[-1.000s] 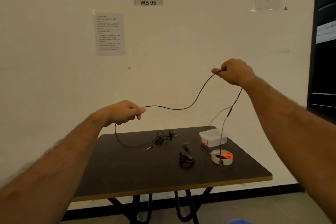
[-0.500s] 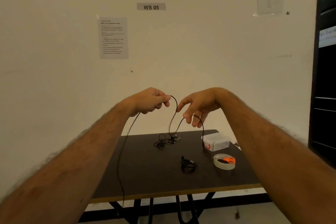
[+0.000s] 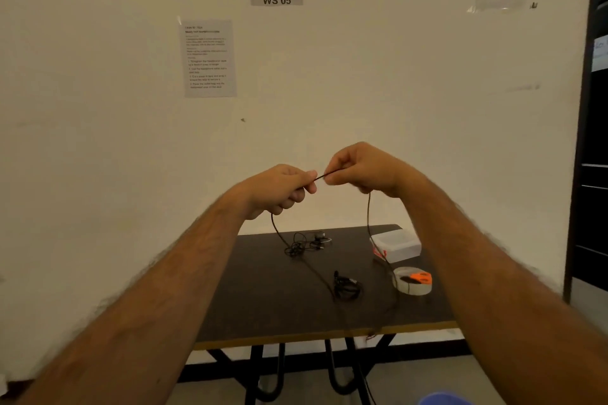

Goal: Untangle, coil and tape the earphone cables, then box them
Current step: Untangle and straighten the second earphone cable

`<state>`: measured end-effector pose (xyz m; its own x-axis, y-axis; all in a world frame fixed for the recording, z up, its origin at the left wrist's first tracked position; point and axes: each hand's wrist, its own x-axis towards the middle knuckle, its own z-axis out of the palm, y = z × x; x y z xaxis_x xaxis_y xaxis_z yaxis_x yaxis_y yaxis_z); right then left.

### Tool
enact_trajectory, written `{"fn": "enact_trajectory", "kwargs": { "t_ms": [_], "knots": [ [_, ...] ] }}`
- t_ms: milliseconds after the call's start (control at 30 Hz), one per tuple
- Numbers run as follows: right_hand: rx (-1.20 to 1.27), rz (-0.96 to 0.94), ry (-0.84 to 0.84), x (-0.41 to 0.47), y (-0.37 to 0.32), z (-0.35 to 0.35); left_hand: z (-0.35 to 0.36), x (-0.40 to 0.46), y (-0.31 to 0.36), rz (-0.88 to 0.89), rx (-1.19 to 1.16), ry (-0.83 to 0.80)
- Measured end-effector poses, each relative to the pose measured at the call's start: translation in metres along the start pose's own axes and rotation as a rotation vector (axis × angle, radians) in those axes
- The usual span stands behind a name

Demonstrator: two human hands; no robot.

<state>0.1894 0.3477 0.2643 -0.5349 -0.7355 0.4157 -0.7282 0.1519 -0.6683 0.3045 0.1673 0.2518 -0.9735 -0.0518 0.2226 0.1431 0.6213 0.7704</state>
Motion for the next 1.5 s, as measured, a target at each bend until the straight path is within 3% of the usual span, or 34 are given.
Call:
{"fn": "enact_trajectory", "kwargs": {
  "t_ms": [100,167,233,367,467,533,633,700,800,867,1100,1167,1367,1500],
  "knots": [
    [0.083,-0.038,0.293,-0.013,0.02,-0.005,0.005,-0.012,-0.022,-0.011,-0.155,-0.018],
    [0.191,-0.011,0.368,-0.022,0.034,-0.005,0.011,-0.018,-0.033,-0.005,-0.207,-0.036],
    [0.246,0.054,0.23,-0.033,0.046,-0.002,0.019,-0.023,-0.039,0.01,-0.234,-0.047],
    [0.37,0.11,-0.308,-0.046,0.05,0.015,0.036,-0.022,-0.035,0.037,-0.148,-0.034],
    [0.317,0.059,-0.37,-0.042,0.04,0.034,0.049,-0.02,-0.029,0.055,-0.099,-0.043],
    [0.203,-0.008,-0.247,-0.038,0.033,0.04,0.052,-0.021,-0.031,0.054,-0.089,-0.029],
    [0.075,-0.099,0.145,-0.037,0.024,0.037,0.049,-0.027,-0.045,-0.005,-0.168,0.01],
    [0.128,-0.139,0.367,-0.037,0.026,0.029,0.045,-0.034,-0.056,-0.034,-0.234,0.02],
    [0.149,-0.102,0.431,-0.038,0.034,0.014,0.043,-0.042,-0.063,-0.024,-0.299,0.022],
    [0.157,-0.055,0.314,-0.041,0.034,0.007,0.045,-0.044,-0.061,0.002,-0.312,0.017],
    [0.126,0.091,-0.405,-0.047,0.019,0.007,0.064,-0.035,-0.027,0.112,-0.277,0.005],
    [0.032,0.083,-0.466,-0.046,0.016,0.013,0.065,-0.034,-0.022,0.128,-0.372,0.048],
    [-0.276,0.079,0.064,-0.036,0.046,0.015,0.031,-0.042,-0.007,0.214,-0.783,0.17],
    [-0.635,0.445,0.392,-0.022,0.109,0.0,0.008,-0.046,-0.002,0.296,-0.891,0.282]
  ]
}}
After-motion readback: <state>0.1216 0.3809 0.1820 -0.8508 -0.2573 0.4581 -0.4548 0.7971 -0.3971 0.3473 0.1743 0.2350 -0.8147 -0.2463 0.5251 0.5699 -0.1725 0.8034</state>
